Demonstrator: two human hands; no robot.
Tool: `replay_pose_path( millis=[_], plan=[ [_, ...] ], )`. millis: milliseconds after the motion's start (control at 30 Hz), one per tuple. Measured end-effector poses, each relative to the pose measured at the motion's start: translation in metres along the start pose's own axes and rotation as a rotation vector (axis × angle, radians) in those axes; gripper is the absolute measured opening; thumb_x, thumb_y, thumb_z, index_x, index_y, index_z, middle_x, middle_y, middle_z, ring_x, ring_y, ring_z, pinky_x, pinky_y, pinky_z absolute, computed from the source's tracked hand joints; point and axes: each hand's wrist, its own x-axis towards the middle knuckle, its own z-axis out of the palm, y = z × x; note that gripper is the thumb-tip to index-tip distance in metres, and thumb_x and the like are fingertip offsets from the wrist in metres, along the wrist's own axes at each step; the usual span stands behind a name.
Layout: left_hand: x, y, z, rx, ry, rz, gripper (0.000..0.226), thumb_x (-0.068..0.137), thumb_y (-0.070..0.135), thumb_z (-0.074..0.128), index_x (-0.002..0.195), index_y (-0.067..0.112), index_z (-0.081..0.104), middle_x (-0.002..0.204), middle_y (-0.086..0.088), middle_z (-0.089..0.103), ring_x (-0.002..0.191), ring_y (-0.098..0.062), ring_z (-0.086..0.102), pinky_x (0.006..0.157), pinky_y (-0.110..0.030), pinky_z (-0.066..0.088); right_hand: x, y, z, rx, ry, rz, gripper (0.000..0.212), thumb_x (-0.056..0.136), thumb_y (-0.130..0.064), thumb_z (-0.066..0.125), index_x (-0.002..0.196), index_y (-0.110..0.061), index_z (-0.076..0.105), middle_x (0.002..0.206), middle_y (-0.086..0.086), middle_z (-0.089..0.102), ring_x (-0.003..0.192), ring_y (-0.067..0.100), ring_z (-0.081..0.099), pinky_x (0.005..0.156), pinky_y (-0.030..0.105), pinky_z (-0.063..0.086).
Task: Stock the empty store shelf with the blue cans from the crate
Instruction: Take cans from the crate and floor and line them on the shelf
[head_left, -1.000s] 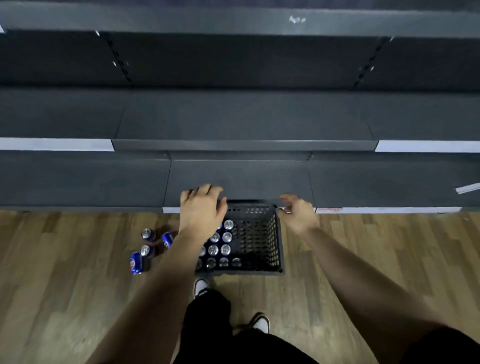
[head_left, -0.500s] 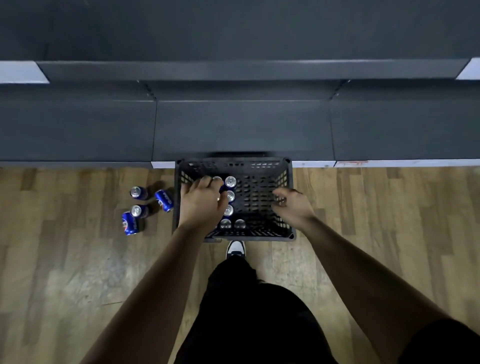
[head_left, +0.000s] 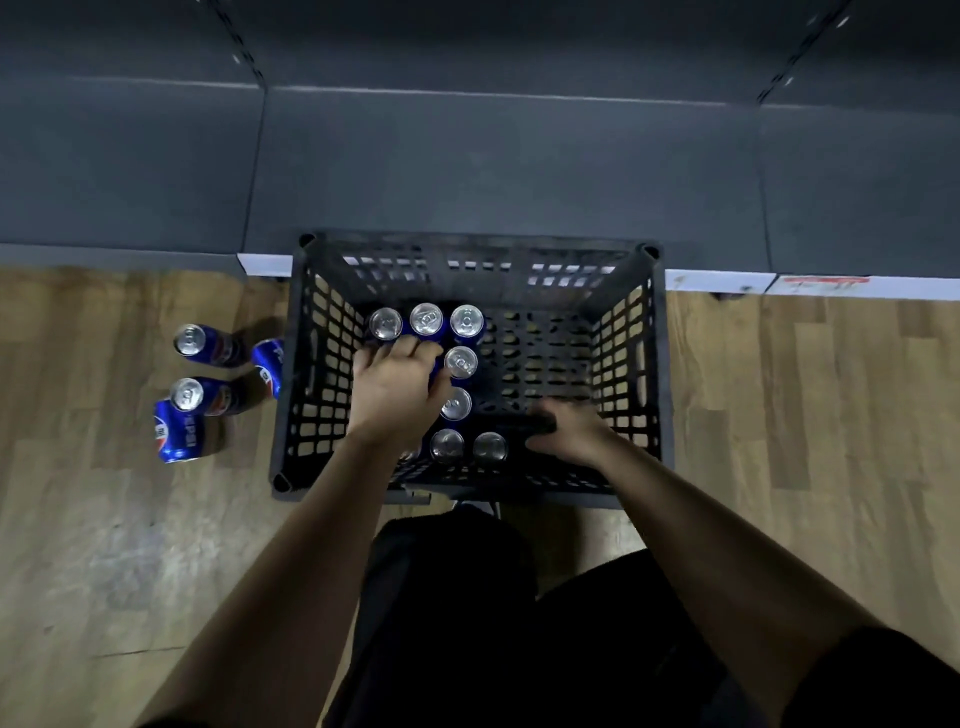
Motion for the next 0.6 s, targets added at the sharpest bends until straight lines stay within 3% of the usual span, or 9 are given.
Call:
replay_pose_path(
  millis=[133,300,467,600],
  plan=[
    [0.01,-0.011,0.047,-0.014,0.031,-0.006,0.055,0.083,0.047,0.028,0.106,0.015,0.066,0.099,-0.009,0.063,0.089,-0.032,0.06,0.089,-0.044,0.037,0.047,0.016,0.025,-0.061,-0.044,-0.019,0.058,0.085,-0.028,0.072,0.138,-0.017,0.051,0.14,0.011,0.052,0.125,0.025,0.051,0.089,0.024,0.039],
    [0.018,-0.021,0.077,0.003,0.018,-0.021,0.054,0.082,0.046,0.027,0.106,0.016,0.065,0.101,-0.008,0.063,0.092,-0.032,0.059,0.092,-0.043,0.035,0.081,0.024,0.042,-0.117,-0.127,-0.049,0.062,0.082,-0.024,0.076,0.138,-0.014,0.05,0.141,0.011,0.051,0.127,0.025,0.05,0.096,0.025,0.039],
    [0.024,-0.022,0.088,-0.022,0.04,-0.04,0.043,0.085,0.042,0.037,0.107,0.017,0.063,0.103,-0.008,0.063,0.094,-0.03,0.058,0.093,-0.045,0.035,0.099,0.032,0.055,-0.05,-0.206,-0.076,0.061,0.077,-0.011,0.08,0.132,-0.016,0.055,0.128,0.009,0.058,0.123,0.025,0.054,0.101,0.029,0.041],
    [0.029,-0.024,0.094,-0.033,0.046,-0.052,0.042,0.086,0.043,0.038,0.109,0.018,0.063,0.105,-0.007,0.062,0.095,-0.03,0.058,0.094,-0.044,0.034,0.105,0.032,0.065,-0.006,-0.241,-0.175,0.064,0.08,0.001,0.074,0.138,-0.006,0.048,0.138,0.011,0.053,0.128,0.022,0.049,0.098,0.016,0.035]
  ],
)
